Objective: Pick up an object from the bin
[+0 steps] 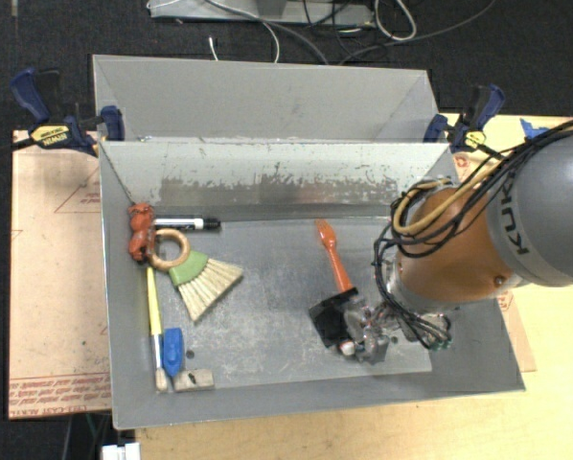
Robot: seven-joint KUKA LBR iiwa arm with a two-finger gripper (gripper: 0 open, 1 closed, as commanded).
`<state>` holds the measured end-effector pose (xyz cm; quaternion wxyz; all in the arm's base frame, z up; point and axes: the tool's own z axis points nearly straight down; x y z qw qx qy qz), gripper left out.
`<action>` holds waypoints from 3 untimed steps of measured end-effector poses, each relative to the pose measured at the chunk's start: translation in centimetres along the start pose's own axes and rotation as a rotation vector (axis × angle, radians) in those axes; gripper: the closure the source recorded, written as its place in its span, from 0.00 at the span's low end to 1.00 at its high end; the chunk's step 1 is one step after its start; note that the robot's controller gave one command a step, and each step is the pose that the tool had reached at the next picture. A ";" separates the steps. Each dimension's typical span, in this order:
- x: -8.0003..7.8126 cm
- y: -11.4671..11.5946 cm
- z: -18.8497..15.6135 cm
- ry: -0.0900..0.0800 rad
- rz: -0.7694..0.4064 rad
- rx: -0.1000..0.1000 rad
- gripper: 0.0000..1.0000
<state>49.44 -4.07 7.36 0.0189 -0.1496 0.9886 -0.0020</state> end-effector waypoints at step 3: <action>-0.1 0.1 -1.1 0.000 -0.001 -0.001 1.00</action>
Offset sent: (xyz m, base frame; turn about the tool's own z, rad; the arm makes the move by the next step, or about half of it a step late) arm 0.0000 0.0002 0.0107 -0.0005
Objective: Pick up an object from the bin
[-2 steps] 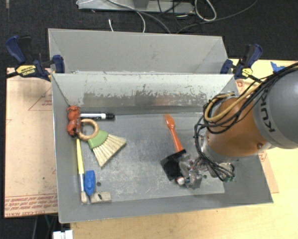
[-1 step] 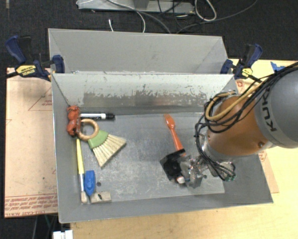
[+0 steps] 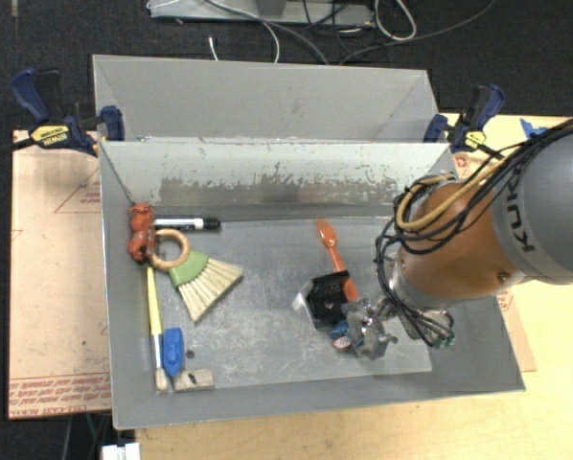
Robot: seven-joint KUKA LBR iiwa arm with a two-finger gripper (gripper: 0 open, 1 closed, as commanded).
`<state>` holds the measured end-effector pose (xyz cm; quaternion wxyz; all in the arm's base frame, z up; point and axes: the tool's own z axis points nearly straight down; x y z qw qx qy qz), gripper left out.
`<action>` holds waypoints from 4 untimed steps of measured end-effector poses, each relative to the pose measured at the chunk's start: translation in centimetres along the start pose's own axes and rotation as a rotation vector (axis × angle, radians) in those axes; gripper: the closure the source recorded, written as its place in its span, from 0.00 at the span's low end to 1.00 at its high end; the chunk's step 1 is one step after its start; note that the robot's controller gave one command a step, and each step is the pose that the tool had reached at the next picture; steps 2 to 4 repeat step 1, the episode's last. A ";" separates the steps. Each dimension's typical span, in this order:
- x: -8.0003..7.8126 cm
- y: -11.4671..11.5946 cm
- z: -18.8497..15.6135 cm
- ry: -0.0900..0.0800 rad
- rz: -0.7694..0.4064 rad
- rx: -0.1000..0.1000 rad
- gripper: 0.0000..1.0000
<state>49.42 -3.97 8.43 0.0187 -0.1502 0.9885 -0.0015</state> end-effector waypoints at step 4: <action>-0.1 0.1 -2.8 0.002 0.000 -0.002 1.00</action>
Offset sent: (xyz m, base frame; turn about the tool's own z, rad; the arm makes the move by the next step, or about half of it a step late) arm -0.0014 0.0006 0.0307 -0.0003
